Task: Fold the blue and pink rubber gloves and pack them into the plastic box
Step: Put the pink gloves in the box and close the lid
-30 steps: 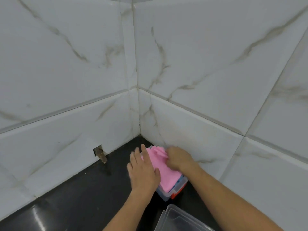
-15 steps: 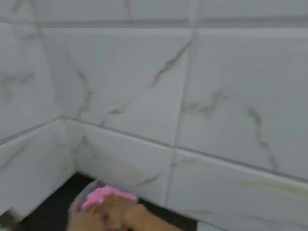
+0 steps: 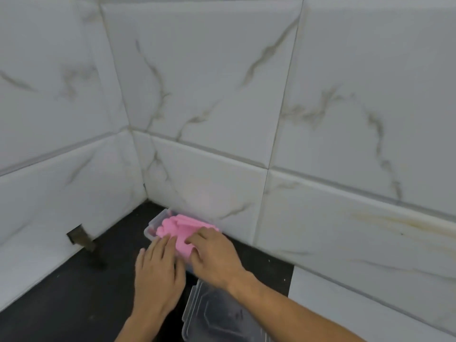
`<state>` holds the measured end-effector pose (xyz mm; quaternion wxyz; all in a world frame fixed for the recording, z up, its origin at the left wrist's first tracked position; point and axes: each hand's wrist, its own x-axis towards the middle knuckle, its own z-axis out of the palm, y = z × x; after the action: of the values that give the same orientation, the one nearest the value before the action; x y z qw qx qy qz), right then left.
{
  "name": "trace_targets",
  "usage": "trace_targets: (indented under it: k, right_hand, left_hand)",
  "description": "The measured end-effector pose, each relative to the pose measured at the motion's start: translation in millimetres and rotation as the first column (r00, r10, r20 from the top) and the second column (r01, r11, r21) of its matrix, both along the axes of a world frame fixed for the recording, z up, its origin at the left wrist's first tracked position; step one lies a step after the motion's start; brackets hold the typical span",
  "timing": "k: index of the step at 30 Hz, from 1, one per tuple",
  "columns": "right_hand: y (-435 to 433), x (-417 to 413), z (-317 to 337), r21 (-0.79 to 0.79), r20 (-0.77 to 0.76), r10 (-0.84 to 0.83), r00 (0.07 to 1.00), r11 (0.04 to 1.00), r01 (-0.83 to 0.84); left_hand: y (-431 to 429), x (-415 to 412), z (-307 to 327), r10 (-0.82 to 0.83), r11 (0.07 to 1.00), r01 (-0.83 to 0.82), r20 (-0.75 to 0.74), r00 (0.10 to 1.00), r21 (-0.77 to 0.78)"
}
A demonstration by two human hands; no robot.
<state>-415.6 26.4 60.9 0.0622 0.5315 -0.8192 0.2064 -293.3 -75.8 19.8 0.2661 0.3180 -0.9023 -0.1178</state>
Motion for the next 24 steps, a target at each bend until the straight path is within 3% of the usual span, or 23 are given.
trace_targets:
  k: [1, 2, 4, 5, 7, 10, 16, 24]
  right_hand:
    - [12, 6, -5, 0.016, 0.045, -0.009, 0.999, 1.0, 0.008]
    - [30, 17, -13, 0.097, 0.111, -0.06, 0.992, 0.994, 0.05]
    - [38, 27, -11, 0.149, 0.133, -0.028, 0.991, 0.989, 0.008]
    - [42, 34, -17, 0.265, 0.084, 0.003, 0.997, 0.964, -0.025]
    - [68, 53, -37, 0.439, 0.081, 0.033, 0.996, 0.896, -0.065]
    - [81, 68, -57, 0.553, 0.119, 0.02, 0.993, 0.829, -0.083]
    - [75, 80, -71, 0.549, 0.094, 0.069, 0.993, 0.828, -0.11]
    - [91, 60, -58, 0.513, 0.036, 0.204, 0.978, 0.836, -0.194]
  left_hand:
    - [0, 10, -3, -0.087, 0.995, 0.088, -0.014, 0.996, 0.047]
    - [24, 19, -16, -0.006, 0.999, 0.005, 0.014, 1.0, 0.034]
    - [25, 31, -20, -0.014, 0.999, 0.017, -0.067, 0.998, 0.038]
    - [28, 34, -22, -0.005, 0.998, 0.005, 0.0, 1.0, 0.061]
    - [59, 49, -37, -0.027, 0.949, -0.053, 0.249, 0.968, 0.31]
    - [70, 56, -46, -0.045, 0.896, -0.156, 0.435, 0.899, 0.415]
    - [70, 52, -38, -0.021, 0.778, -0.269, 0.451, 0.892, 0.568]
    - [54, 59, -6, -0.086, 0.764, -0.248, 0.475, 0.876, 0.596]
